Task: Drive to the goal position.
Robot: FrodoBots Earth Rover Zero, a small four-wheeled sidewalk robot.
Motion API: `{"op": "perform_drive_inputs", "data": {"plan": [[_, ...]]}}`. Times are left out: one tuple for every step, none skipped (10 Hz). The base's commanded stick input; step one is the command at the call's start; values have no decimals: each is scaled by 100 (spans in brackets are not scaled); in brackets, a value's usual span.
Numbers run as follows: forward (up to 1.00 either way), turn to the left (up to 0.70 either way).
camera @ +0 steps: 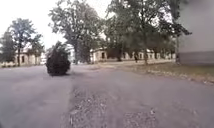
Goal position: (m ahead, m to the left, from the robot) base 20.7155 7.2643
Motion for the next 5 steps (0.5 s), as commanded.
{"op": "perform_drive_inputs", "data": {"plan": [[70, 4], [70, 4], [70, 4], [70, 4], [70, 4]]}}
